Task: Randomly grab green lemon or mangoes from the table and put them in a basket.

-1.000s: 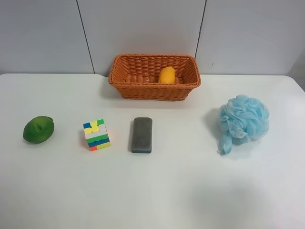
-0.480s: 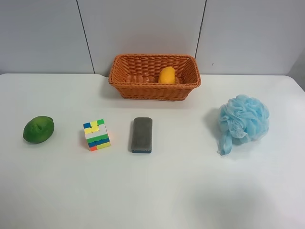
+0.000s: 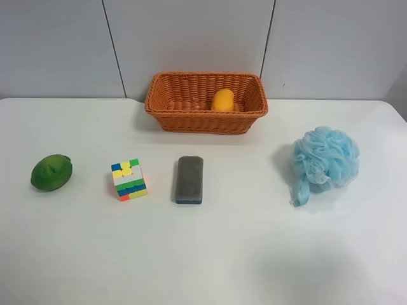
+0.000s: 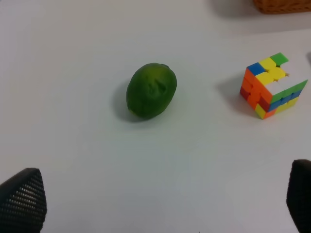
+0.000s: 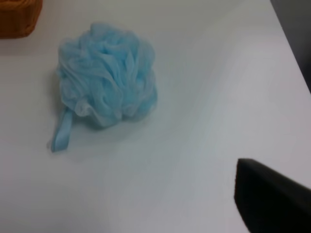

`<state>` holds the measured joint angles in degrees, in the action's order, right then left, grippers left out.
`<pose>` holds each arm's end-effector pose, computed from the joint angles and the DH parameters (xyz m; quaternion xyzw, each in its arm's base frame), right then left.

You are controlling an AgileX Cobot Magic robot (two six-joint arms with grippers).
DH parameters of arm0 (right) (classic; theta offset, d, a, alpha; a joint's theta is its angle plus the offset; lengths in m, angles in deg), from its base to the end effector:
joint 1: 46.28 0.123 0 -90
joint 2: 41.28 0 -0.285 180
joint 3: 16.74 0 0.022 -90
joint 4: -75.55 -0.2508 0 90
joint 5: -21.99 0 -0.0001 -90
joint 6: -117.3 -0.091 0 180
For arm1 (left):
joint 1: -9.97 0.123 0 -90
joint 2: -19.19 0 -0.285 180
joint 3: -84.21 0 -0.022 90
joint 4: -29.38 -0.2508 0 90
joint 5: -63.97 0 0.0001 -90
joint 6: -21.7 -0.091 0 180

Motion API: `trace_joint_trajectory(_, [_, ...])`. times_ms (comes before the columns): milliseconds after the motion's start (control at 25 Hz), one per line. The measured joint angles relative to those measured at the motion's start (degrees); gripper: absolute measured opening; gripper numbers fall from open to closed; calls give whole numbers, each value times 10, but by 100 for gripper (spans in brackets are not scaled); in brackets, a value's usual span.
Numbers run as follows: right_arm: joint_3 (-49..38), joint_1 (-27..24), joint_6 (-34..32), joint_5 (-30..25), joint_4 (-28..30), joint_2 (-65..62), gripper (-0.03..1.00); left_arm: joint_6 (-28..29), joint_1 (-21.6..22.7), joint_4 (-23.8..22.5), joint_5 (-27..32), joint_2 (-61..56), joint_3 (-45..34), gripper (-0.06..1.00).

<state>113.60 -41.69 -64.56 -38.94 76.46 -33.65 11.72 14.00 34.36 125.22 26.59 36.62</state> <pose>-0.0031 -0.0015 0.2718 -0.0202 0.8579 0.0210 0.5130 -0.0079 -0.0075 0.2815 0.0464 0.8471 0.0213 0.5290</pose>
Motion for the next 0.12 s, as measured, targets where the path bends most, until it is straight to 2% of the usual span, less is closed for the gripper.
trace_joint_trajectory(120, [0, 0, 0, 0, 0, 0, 99, 0, 0, 0, 0, 0, 0, 99])
